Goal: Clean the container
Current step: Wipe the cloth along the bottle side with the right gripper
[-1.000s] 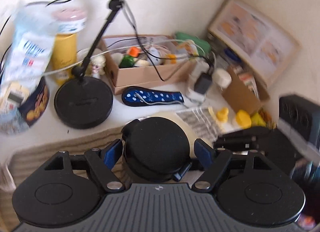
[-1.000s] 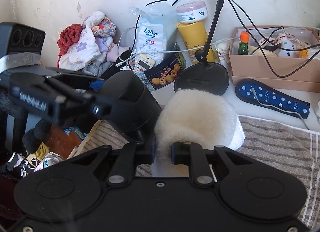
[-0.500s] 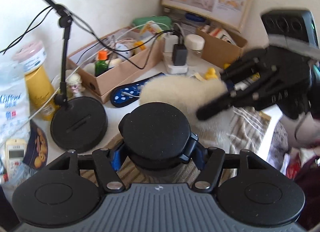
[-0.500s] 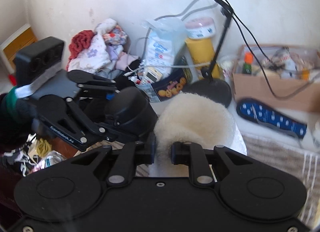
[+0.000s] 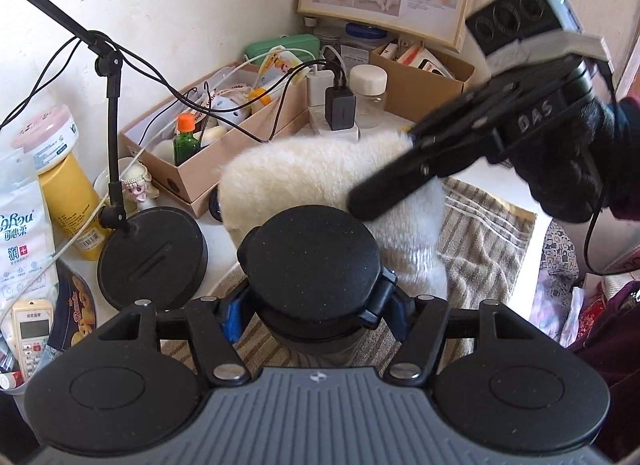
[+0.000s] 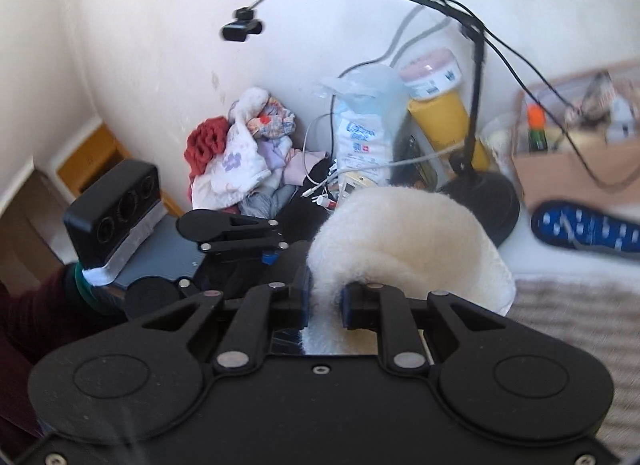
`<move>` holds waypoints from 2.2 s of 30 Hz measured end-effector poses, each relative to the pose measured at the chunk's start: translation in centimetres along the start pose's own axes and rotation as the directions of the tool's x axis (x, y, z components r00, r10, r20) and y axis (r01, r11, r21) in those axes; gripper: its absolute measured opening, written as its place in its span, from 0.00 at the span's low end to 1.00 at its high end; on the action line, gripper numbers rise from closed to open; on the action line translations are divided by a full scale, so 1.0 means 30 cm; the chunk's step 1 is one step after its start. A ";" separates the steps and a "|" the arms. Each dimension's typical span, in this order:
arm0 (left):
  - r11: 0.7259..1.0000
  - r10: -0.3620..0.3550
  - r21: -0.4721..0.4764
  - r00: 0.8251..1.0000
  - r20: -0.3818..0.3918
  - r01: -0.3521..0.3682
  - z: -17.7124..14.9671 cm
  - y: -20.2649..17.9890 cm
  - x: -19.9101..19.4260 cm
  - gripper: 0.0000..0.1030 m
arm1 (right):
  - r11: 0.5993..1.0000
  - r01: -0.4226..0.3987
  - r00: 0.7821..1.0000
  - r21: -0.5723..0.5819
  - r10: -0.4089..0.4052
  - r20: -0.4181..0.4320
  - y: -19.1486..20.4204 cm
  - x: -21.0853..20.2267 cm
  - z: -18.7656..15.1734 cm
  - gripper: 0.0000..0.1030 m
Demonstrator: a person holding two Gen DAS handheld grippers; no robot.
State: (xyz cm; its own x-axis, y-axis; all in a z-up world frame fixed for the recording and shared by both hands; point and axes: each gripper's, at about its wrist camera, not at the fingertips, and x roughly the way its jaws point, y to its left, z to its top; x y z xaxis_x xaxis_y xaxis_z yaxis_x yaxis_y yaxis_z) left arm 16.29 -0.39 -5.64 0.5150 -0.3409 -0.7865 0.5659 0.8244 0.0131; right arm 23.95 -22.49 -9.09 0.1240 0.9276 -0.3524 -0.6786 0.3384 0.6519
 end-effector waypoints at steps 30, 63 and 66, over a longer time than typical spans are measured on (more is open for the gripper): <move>0.999 0.024 -0.029 0.999 0.027 -0.023 -0.004 -0.019 0.004 0.62 | 0.942 0.043 0.989 0.334 0.008 -0.149 -0.284 0.130 -0.324 0.15; 0.967 0.179 -0.213 0.968 0.177 -0.140 -0.067 -0.025 0.055 0.62 | 0.942 0.057 0.998 0.331 -0.055 -0.017 -0.203 0.017 -0.299 0.15; 0.961 0.193 -0.235 0.961 0.198 -0.144 -0.042 0.008 0.006 0.62 | 0.951 0.083 0.997 0.298 -0.079 -0.024 -0.191 0.013 -0.295 0.15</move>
State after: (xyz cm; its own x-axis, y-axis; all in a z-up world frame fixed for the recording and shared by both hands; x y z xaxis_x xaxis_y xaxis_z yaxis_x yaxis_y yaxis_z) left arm 15.71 0.31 -6.54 0.7314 -0.2583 -0.6311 0.3184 0.9478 -0.0190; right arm 21.48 -25.46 -18.91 0.1600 0.8938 -0.4190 -0.4196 0.4458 0.7907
